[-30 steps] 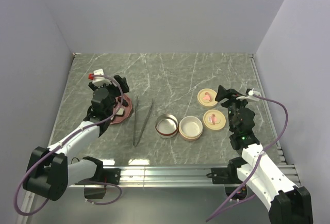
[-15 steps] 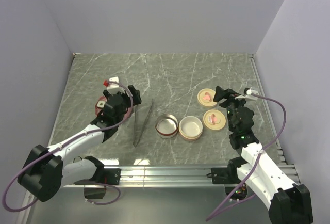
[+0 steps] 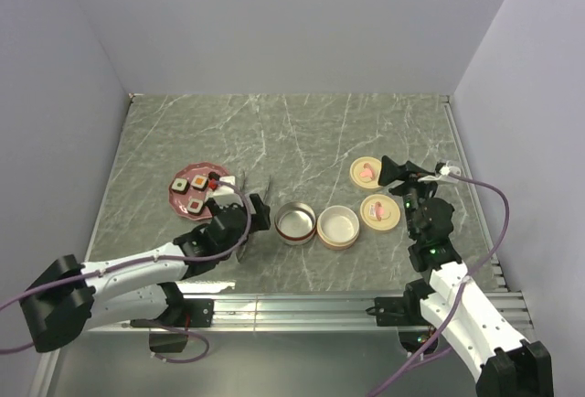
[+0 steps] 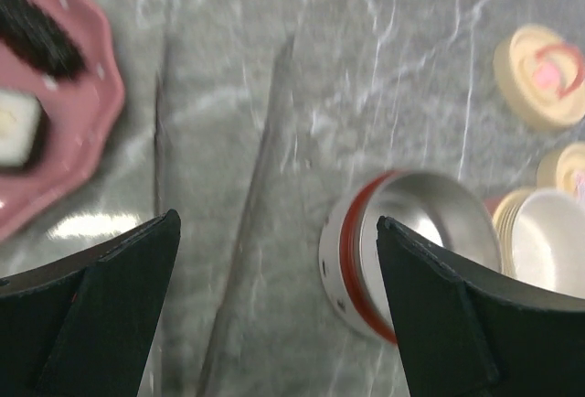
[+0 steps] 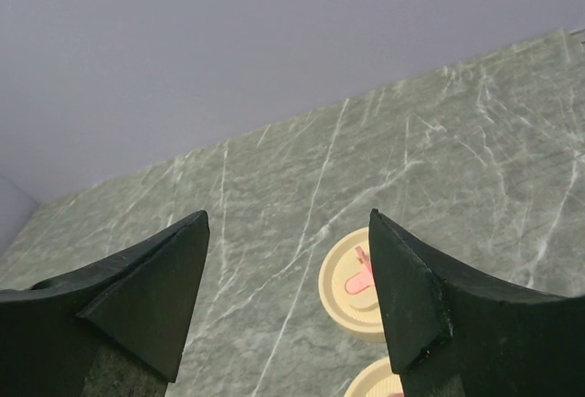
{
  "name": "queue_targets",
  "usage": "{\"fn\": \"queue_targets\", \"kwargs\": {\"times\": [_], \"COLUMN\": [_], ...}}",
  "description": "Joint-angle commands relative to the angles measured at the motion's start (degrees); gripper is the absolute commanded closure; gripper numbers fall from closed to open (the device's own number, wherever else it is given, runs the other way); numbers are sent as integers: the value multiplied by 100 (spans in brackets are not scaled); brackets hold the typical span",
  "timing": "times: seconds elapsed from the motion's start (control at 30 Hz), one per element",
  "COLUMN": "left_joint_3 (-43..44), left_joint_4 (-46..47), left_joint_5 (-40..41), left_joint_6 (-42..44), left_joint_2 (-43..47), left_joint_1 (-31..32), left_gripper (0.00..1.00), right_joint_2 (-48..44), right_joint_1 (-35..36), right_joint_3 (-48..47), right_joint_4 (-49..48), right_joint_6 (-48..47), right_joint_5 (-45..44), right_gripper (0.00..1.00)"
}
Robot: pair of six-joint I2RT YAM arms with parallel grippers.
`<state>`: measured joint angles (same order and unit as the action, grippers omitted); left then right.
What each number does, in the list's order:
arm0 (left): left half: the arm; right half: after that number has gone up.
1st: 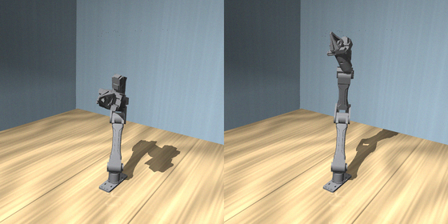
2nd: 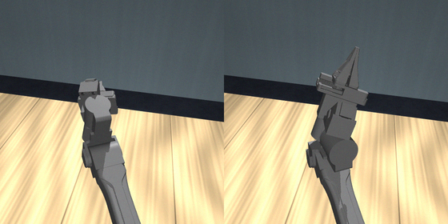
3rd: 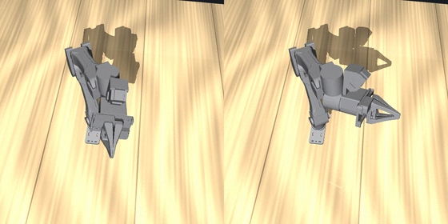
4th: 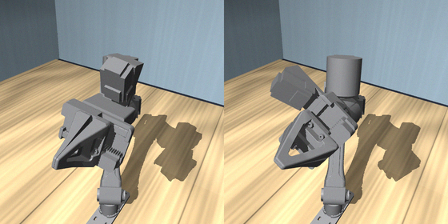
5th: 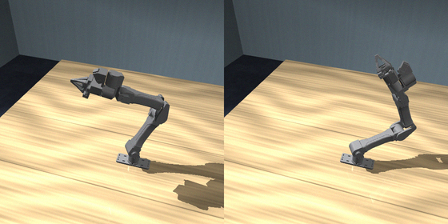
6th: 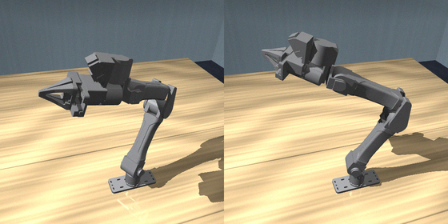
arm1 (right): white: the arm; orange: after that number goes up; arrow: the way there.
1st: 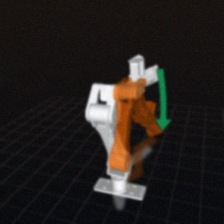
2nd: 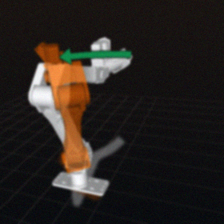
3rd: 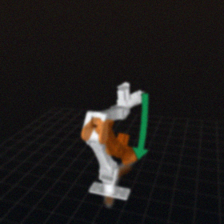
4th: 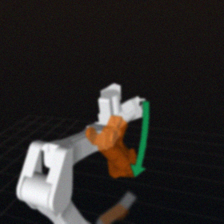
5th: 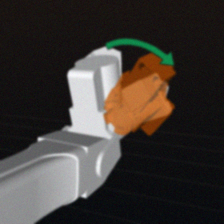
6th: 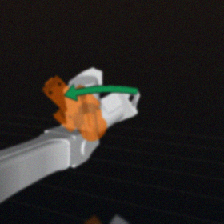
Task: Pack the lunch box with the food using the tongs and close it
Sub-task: Grab the clamp with the left arm
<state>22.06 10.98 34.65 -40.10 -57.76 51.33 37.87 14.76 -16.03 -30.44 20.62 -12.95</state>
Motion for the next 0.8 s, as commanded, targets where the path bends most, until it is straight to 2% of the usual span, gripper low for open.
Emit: {"fn": "queue_targets", "kwargs": {"times": [0.0,0.13,0.27,0.47,0.67,0.77], "left_joint_3": [-140,-273,-89,131,-9,87], "left_joint_4": [-395,-430,-781,-1361,-704,-712], "left_joint_5": [490,752,1385,1825,1632,1606], "left_joint_6": [-805,-1464,-1642,-1975,-1747,-1756], "left_joint_2": [-314,-631,-816,-1237,-1440,-1737], "left_joint_1": [350,684,1027,1072,1098,1098], "left_gripper": [5,4,2,1,1,1], "right_joint_2": [-166,-192,-209,-280,-245,-271], "right_joint_1": [26,26,26,18,26,26], "right_joint_3": [4,-23,4,21,21,12], "right_joint_4": [-103,-41,-41,-41,-33,-24], "right_joint_6": [21,21,21,30,38,38], "right_joint_5": [161,161,214,161,196,223], "right_gripper": [23,22,22,23,23,22]}}
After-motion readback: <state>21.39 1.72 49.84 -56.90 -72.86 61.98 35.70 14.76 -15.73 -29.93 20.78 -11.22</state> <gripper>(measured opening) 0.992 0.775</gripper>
